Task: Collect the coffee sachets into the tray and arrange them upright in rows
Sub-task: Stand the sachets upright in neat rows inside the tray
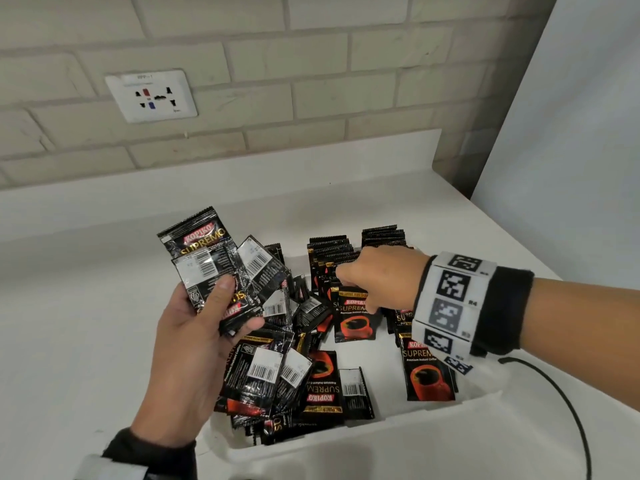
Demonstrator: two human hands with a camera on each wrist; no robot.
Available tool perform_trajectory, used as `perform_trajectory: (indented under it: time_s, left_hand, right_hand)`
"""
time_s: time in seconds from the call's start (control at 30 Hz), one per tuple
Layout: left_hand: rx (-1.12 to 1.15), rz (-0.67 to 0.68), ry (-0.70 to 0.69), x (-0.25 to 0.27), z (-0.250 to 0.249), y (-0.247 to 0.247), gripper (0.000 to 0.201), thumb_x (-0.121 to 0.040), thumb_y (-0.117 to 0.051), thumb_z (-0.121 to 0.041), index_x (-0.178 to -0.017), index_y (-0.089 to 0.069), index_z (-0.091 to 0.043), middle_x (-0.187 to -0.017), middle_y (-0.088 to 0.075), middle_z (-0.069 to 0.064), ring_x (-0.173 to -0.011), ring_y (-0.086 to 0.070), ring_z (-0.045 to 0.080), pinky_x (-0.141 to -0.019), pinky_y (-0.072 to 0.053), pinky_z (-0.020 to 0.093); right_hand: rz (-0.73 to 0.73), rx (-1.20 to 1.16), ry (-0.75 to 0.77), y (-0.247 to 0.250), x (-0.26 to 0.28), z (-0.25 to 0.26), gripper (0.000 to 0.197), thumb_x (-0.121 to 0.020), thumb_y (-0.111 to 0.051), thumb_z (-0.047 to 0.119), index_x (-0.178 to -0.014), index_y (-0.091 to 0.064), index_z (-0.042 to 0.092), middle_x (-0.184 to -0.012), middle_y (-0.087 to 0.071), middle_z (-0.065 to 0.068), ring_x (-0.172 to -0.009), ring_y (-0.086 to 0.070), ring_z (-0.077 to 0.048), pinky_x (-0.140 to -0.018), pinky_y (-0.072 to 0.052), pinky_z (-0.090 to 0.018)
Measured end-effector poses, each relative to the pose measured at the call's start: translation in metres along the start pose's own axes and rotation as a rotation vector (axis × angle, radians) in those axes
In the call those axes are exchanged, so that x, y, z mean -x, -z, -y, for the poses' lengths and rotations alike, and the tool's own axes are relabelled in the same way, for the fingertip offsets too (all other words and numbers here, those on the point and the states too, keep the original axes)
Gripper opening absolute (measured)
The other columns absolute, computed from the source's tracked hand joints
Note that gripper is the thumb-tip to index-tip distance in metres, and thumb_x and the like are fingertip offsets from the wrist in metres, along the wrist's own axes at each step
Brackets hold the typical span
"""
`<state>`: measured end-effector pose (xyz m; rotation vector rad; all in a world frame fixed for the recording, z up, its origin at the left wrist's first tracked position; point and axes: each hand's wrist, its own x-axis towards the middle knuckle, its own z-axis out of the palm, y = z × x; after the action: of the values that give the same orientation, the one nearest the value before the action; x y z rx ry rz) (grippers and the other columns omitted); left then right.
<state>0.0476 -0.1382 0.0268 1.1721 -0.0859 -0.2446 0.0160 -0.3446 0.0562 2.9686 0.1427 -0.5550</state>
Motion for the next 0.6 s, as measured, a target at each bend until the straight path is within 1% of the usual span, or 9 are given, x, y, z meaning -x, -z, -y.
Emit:
perform_trajectory:
  time_s: [0.07, 0.13, 0.17, 0.2, 0.27, 0.3, 0.37, 0.43, 0.6]
  left_hand:
    - [-0.010, 0.003, 0.001, 0.000, 0.001, -0.001, 0.010, -0.089, -0.052, -0.013, -0.092, -0.059, -0.019, -0.073, -0.072, -0.009, -0.063, -0.068, 0.005, -0.049, -0.054, 0.019]
    - [-0.020, 0.008, 0.002, -0.001, 0.003, -0.001, 0.010, -0.089, -0.052, -0.013, -0.092, -0.059, -0.019, -0.071, -0.072, -0.010, -0.062, -0.068, 0.004, -0.049, -0.054, 0.019]
    - [-0.025, 0.010, 0.005, -0.001, 0.004, -0.001, 0.010, -0.088, -0.052, -0.013, -0.092, -0.059, -0.019, -0.071, -0.071, -0.010, -0.062, -0.068, 0.004, -0.049, -0.055, 0.019]
    - [-0.028, 0.012, 0.009, -0.002, 0.004, -0.001, 0.009, -0.088, -0.052, -0.013, -0.092, -0.059, -0.019, -0.071, -0.071, -0.010, -0.062, -0.067, 0.004, -0.049, -0.055, 0.019]
    - [-0.031, 0.014, 0.016, -0.002, 0.006, -0.001, 0.009, -0.087, -0.053, -0.013, -0.092, -0.059, -0.019, -0.070, -0.071, -0.010, -0.061, -0.067, 0.004, -0.049, -0.055, 0.019]
    - [-0.033, 0.014, 0.022, -0.002, 0.007, -0.001, 0.009, -0.087, -0.054, -0.014, -0.093, -0.059, -0.018, -0.071, -0.071, -0.010, -0.062, -0.067, 0.005, -0.048, -0.054, 0.019]
    - [-0.029, 0.011, 0.032, -0.003, 0.008, -0.001, 0.011, -0.086, -0.055, -0.014, -0.094, -0.059, -0.018, -0.073, -0.072, -0.009, -0.063, -0.068, 0.006, -0.047, -0.054, 0.019]
    - [-0.029, 0.010, 0.038, -0.003, 0.009, -0.001, 0.012, -0.085, -0.055, -0.014, -0.096, -0.060, -0.018, -0.076, -0.073, -0.008, -0.065, -0.069, 0.007, -0.047, -0.053, 0.019]
    - [-0.046, 0.026, 0.045, -0.003, 0.011, 0.000, 0.013, -0.085, -0.055, -0.014, -0.095, -0.060, -0.019, -0.076, -0.072, -0.009, -0.067, -0.069, 0.007, -0.047, -0.053, 0.019]
  right_hand:
    - [-0.004, 0.049, 0.029, -0.001, -0.001, 0.002, 0.031, -0.086, -0.061, 0.008, -0.113, -0.048, 0.006, -0.103, -0.057, -0.011, -0.060, -0.036, -0.015, -0.044, -0.023, -0.022]
    - [-0.015, 0.082, 0.043, -0.001, -0.003, 0.004, 0.027, -0.087, -0.057, 0.004, -0.112, -0.046, 0.006, -0.094, -0.054, -0.010, -0.062, -0.039, -0.017, -0.045, -0.028, -0.024]
    - [-0.024, 0.094, 0.045, -0.001, -0.003, 0.004, 0.027, -0.088, -0.054, 0.002, -0.113, -0.044, 0.006, -0.085, -0.050, -0.007, -0.065, -0.041, -0.020, -0.047, -0.032, -0.027]
    - [-0.036, 0.103, 0.047, -0.001, -0.004, 0.004, 0.028, -0.089, -0.052, 0.001, -0.114, -0.043, 0.007, -0.075, -0.042, -0.003, -0.066, -0.042, -0.021, -0.049, -0.034, -0.029]
    - [-0.068, 0.115, 0.045, -0.002, -0.006, 0.005, 0.033, -0.088, -0.050, 0.000, -0.118, -0.039, 0.008, -0.066, -0.027, 0.001, -0.062, -0.039, -0.021, -0.046, -0.031, -0.028]
    - [-0.084, 0.120, 0.039, -0.003, -0.007, 0.005, 0.034, -0.088, -0.050, 0.000, -0.119, -0.038, 0.008, -0.066, -0.025, 0.002, -0.058, -0.036, -0.019, -0.044, -0.028, -0.027]
    - [-0.106, 0.129, 0.024, -0.006, -0.008, 0.005, 0.034, -0.087, -0.048, -0.001, -0.118, -0.037, 0.008, -0.067, -0.028, 0.000, -0.052, -0.031, -0.016, -0.042, -0.025, -0.026]
    - [-0.119, 0.139, 0.012, -0.009, -0.008, 0.005, 0.035, -0.086, -0.047, -0.001, -0.118, -0.036, 0.008, -0.068, -0.033, -0.001, -0.050, -0.031, -0.014, -0.041, -0.025, -0.026]
    - [-0.137, 0.170, -0.006, -0.011, -0.006, 0.007, 0.037, -0.085, -0.051, 0.002, -0.117, -0.034, 0.009, -0.066, -0.033, 0.001, -0.049, -0.032, -0.013, -0.040, -0.024, -0.026]
